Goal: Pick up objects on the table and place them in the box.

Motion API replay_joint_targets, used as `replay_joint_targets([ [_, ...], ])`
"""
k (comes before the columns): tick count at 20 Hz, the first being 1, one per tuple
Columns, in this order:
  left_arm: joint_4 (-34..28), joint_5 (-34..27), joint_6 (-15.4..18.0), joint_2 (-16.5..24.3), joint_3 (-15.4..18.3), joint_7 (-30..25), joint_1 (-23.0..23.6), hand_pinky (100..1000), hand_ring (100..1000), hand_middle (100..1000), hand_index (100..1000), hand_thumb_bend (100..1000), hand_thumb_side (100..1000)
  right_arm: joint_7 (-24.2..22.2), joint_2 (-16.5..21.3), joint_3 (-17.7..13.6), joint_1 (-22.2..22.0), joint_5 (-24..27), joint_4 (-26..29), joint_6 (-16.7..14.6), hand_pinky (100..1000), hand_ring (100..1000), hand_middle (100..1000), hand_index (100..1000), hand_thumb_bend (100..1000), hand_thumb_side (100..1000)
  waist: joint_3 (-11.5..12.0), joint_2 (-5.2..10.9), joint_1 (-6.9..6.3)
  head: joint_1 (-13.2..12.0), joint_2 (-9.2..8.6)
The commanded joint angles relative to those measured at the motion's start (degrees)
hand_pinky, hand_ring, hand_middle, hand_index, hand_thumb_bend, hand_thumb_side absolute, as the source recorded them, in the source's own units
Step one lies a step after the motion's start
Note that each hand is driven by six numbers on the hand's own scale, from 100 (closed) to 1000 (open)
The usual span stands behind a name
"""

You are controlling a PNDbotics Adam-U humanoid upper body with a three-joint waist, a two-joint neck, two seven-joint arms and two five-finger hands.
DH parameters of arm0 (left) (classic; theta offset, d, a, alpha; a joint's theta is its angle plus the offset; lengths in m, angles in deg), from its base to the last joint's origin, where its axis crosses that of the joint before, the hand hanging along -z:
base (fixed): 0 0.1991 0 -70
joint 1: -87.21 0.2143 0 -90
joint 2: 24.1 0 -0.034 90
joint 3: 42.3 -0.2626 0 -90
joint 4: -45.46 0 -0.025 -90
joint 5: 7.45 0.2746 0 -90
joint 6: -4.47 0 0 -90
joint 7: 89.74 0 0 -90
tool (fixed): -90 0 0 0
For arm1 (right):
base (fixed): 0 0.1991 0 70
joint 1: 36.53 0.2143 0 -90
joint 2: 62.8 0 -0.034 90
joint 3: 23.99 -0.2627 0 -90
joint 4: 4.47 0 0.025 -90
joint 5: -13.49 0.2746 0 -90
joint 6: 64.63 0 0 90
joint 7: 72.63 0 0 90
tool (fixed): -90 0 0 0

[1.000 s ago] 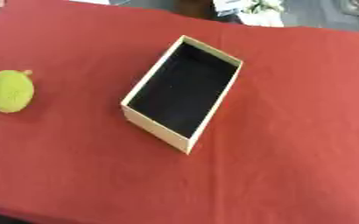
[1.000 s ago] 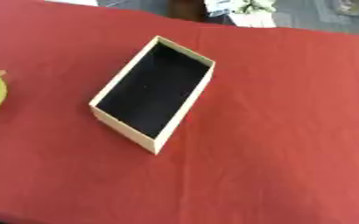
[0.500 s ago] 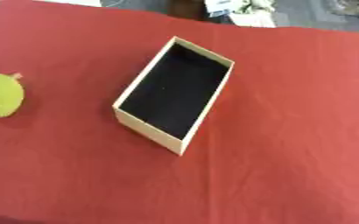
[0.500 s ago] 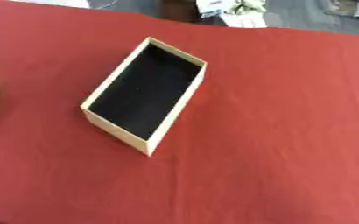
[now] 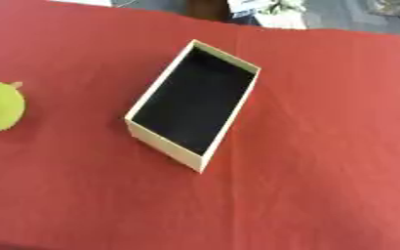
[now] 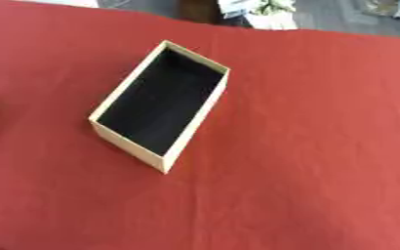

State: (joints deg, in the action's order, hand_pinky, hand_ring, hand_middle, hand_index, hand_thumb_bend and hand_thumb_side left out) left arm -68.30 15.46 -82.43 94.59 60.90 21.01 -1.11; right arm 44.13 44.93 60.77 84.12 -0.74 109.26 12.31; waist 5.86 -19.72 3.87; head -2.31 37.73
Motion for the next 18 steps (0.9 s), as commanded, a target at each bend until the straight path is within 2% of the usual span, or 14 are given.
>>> replay_joint_targets([
  [1, -0.84, 2.97, -3.83, 3.91, 0.43, -7.60, 0.64, 743, 851, 816, 889, 264, 541, -0.02, 2.31, -0.42, 0.28, -0.19, 0.86, 0.04, 823, 871, 863, 865, 100, 862, 0.11, 0.94, -0.56, -0.21, 0.28],
  [2, -0.84, 3.65, -4.68, 4.26, 0.52, -9.50, 0.76, 776, 868, 828, 892, 275, 476, -0.02, 2.34, -0.41, 0.28, -0.20, 0.86, 0.05, 823, 871, 863, 865, 100, 863, 0.15, 0.94, -0.61, -0.27, 0.33],
  [3, -0.84, 4.29, -5.58, 4.59, 0.52, -11.67, 0.90, 787, 874, 833, 893, 281, 458, -0.04, 2.34, -0.36, 0.28, -0.19, 0.86, 0.05, 823, 871, 863, 865, 100, 863, 0.16, 0.94, -0.65, -0.37, 0.36],
  [4, -0.84, 4.75, -6.27, 4.83, 0.49, -13.76, 0.94, 803, 890, 840, 893, 297, 401, -0.07, 2.34, -0.32, 0.27, -0.18, 0.86, 0.06, 823, 871, 863, 865, 100, 864, 0.15, 0.95, -0.66, -0.44, 0.37],
  [7, -0.84, 5.79, -9.04, 5.35, 0.71, -18.81, 0.88, 819, 907, 839, 892, 346, 376, -0.09, 2.39, -0.34, 0.14, -0.18, 0.86, 0.11, 823, 871, 863, 865, 100, 864, 0.07, 0.98, -0.67, -0.60, 0.50],
  [11, -0.84, 6.15, -10.37, 5.52, 0.85, -20.85, 0.56, 819, 907, 839, 892, 346, 376, -0.04, 2.40, -0.36, 0.09, -0.20, 0.86, 0.14, 823, 871, 863, 865, 100, 864, 0.04, 1.00, -0.66, -0.65, 0.54],
  [12, -0.82, 6.15, -10.42, 5.51, 0.88, -20.96, 0.55, 828, 917, 837, 894, 423, 326, -0.03, 2.41, -0.36, 0.08, -0.21, 0.86, 0.14, 822, 871, 862, 864, 100, 865, 0.06, 0.99, -0.66, -0.63, 0.54],
  [15, 1.80, 4.58, -12.08, 5.09, 3.40, -22.67, 2.48, 831, 918, 836, 901, 448, 296, 0.10, 2.48, -0.46, -0.23, -0.27, 0.86, 0.29, 822, 870, 862, 864, 100, 864, 0.13, 0.89, -0.77, -0.47, 0.59],
  [18, 5.98, 2.74, -14.65, 5.78, 5.06, -25.25, 2.16, 829, 916, 833, 899, 452, 286, 0.07, 2.44, -0.38, -0.26, -0.25, 0.86, 0.36, 822, 870, 862, 863, 100, 866, -0.07, 0.90, -0.81, -0.70, 0.66],
])
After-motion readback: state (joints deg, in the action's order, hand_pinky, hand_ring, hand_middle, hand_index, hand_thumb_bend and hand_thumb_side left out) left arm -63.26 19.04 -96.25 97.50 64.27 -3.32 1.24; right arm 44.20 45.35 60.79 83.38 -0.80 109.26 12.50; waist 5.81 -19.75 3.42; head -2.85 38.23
